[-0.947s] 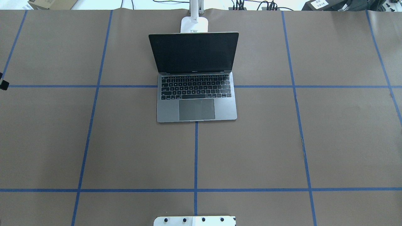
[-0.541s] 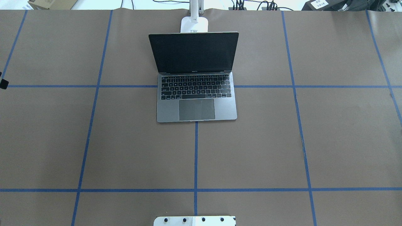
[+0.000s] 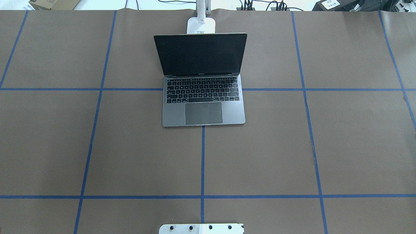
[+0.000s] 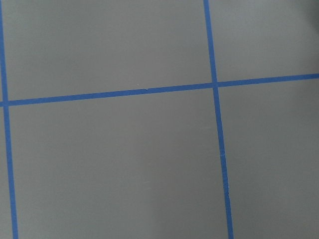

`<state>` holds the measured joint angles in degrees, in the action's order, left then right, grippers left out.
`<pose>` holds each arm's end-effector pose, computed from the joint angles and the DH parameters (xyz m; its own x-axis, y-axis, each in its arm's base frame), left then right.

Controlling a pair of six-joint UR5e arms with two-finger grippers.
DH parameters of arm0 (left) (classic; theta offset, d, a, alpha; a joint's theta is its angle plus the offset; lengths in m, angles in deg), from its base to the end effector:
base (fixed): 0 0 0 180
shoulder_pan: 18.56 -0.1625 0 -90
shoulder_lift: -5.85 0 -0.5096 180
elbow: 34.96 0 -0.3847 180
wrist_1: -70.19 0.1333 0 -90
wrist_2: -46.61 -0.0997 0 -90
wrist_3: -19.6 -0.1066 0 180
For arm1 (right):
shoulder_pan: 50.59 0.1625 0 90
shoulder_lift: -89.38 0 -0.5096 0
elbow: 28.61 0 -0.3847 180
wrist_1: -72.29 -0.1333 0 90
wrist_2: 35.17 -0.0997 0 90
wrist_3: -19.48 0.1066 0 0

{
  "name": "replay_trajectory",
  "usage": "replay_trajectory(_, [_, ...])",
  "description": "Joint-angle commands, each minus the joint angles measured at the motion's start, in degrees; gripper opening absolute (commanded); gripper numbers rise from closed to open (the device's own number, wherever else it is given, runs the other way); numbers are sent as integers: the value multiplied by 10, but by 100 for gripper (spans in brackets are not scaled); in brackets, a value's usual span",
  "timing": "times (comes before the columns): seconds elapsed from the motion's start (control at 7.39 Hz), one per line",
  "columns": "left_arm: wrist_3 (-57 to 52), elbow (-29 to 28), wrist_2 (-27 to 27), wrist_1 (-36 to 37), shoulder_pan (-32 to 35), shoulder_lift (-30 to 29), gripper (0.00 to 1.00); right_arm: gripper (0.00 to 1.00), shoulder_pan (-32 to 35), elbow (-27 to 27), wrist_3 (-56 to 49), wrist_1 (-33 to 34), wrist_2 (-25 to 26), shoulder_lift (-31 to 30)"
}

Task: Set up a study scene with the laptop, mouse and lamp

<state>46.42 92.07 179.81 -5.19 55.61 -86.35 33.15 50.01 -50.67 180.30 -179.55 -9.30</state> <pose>0.0621 -0.4403 0.4576 0.6684 0.0276 -0.7433 0.0600 0.9941 0.0908 0.0110 -0.3278 0.9086 0.1344 -0.5884 0.7973 0.6251 0.6747 0.3926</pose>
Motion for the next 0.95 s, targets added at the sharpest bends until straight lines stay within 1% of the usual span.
replay_trajectory(0.0, [3,-9,21,0,15,9,100,96,-3,-22,-4,23,-20,18])
replay_trajectory(0.14, [3,-9,22,-1,16,7,100,95,-3,-25,-18,39,-21,15])
replay_trajectory(0.27, [3,-6,22,1,16,7,100,95,-5,-28,-55,72,-25,17])
replay_trajectory(0.41, [3,-6,22,1,16,11,100,93,-20,-34,-68,86,-39,17])
replay_trajectory(0.68, [4,-6,22,1,16,11,100,91,-32,-37,-84,89,-46,16])
replay_trajectory(0.81, [3,-7,22,1,16,11,100,91,-51,-30,-84,89,-47,17])
